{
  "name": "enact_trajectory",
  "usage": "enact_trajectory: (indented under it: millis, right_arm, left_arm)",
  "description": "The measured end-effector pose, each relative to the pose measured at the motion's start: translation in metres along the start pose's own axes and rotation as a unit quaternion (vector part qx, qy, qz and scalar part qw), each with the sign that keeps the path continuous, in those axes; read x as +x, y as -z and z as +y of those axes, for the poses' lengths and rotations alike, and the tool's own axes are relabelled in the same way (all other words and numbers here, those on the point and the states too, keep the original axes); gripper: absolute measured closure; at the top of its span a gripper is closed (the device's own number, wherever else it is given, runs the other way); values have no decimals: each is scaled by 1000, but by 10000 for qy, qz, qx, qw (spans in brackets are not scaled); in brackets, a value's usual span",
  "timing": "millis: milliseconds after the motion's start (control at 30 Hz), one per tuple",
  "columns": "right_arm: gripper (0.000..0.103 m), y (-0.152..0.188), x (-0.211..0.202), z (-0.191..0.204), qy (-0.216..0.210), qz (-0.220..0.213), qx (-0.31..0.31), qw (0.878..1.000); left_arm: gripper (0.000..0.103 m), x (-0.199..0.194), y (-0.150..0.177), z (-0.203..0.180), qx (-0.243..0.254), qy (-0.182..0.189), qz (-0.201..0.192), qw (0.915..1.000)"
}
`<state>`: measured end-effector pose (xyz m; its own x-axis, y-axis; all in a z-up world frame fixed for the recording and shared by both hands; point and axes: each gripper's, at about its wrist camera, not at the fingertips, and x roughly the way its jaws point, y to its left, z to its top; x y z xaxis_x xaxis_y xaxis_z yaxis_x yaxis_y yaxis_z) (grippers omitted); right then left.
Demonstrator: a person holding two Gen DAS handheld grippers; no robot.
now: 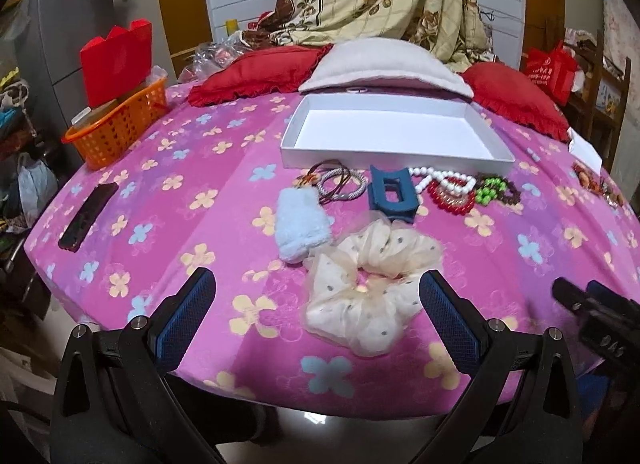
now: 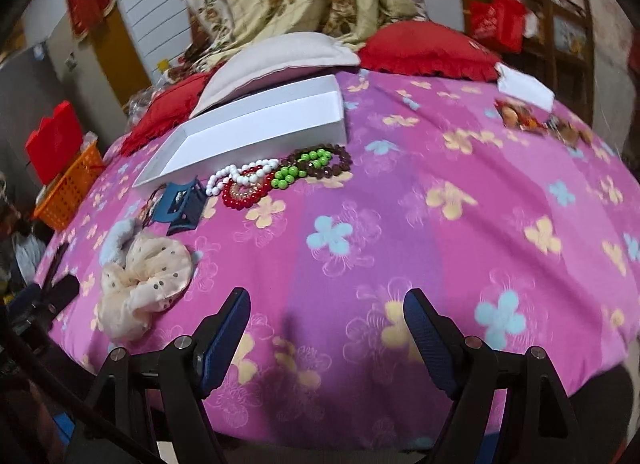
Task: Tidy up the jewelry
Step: 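Move the left tool toward the light blue fuzzy clip and scrunchie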
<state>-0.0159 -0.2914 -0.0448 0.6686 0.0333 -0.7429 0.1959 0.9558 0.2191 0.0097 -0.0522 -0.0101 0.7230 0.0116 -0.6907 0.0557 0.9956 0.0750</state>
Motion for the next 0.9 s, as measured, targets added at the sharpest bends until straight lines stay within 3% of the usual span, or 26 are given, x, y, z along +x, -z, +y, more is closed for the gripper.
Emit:
enact_trajectory:
  millis: [233,500,733,900]
  right_arm:
    - [25,4,4,38,341,230,-328,9986]
    - [25,1,-6,72,857,184,-563,9946]
    - [25,-20,-15,84,926,-4,-896,9917]
    - [25,-48,-23,93,557,-158,-1227,9908]
  left_arm:
    - [1,5,1,25,159,121,-339,9992]
    - [1,18,-1,41,244,924,-290,9950]
    - [1,18,-3,51,225,613,-298,9974]
    - [1,6,-12,68,318,182,-451,9983]
